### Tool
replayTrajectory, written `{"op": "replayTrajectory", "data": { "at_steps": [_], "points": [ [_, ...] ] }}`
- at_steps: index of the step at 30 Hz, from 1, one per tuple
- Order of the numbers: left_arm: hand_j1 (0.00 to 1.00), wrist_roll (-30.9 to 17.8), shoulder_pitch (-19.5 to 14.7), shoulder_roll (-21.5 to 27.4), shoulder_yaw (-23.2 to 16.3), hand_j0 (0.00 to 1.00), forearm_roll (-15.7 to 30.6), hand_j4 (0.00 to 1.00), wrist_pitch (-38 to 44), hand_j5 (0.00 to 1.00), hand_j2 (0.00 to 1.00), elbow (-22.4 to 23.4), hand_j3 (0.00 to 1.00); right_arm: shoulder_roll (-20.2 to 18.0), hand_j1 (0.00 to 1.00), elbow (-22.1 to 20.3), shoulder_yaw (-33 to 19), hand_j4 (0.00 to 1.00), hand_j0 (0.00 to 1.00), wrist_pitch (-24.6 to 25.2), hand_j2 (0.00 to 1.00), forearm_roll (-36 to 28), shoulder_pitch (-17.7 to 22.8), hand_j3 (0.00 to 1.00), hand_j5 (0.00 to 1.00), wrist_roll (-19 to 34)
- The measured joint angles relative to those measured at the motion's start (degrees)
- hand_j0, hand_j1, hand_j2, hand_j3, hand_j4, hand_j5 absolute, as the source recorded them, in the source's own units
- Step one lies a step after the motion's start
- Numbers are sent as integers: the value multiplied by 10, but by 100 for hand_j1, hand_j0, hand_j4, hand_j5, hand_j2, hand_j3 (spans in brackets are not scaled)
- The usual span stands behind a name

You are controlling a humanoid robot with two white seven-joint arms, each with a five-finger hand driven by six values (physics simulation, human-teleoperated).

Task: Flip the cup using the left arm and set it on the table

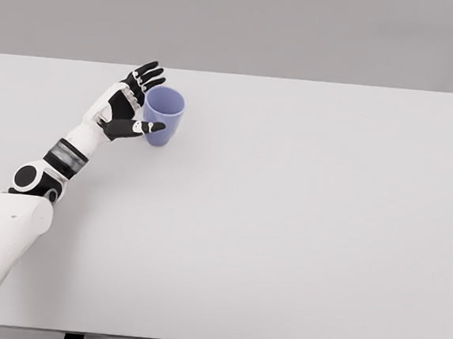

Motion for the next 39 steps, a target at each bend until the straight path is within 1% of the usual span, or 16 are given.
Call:
{"op": "replayTrajectory", "data": {
  "at_steps": [5,8,14,18,20,21,25,27,29,31,39],
  "points": [
    [100,0,0,6,2,100,1,100,-2,100,100,-5,100,0,100,0,0,100,100,0,100,0,0,100,100,0],
    [100,0,0,14,13,100,1,100,-9,100,100,-9,100,0,100,0,0,100,100,0,100,0,0,100,100,0],
    [100,0,0,60,30,100,0,100,-14,100,100,-8,100,0,100,0,0,100,100,0,100,0,0,100,100,0],
    [100,0,0,79,33,100,-11,100,-13,100,100,-4,100,0,100,0,0,100,100,0,100,0,0,100,100,0],
    [100,0,0,90,33,100,-32,100,-15,100,100,-4,100,0,100,0,0,100,100,0,100,0,1,100,100,0],
    [100,0,0,94,33,100,-55,100,-17,100,100,-5,100,0,100,0,0,100,100,0,100,0,0,100,100,0],
    [100,0,0,120,35,100,-204,100,-50,100,100,-8,100,0,100,0,0,100,100,0,100,0,0,100,100,0],
    [100,0,0,140,39,100,-244,100,-60,100,100,-7,100,0,100,0,0,100,100,0,100,0,0,100,100,0],
    [100,0,0,154,43,100,-265,100,-65,100,100,-6,100,0,100,0,0,100,100,0,100,0,0,100,100,0],
    [100,0,0,161,45,100,-276,100,-68,100,100,-5,100,0,100,0,0,100,100,0,100,0,0,100,100,0],
    [100,0,1,169,47,100,-288,100,-70,100,100,-3,100,0,100,0,0,100,100,0,100,0,0,100,100,0]
  ]
}}
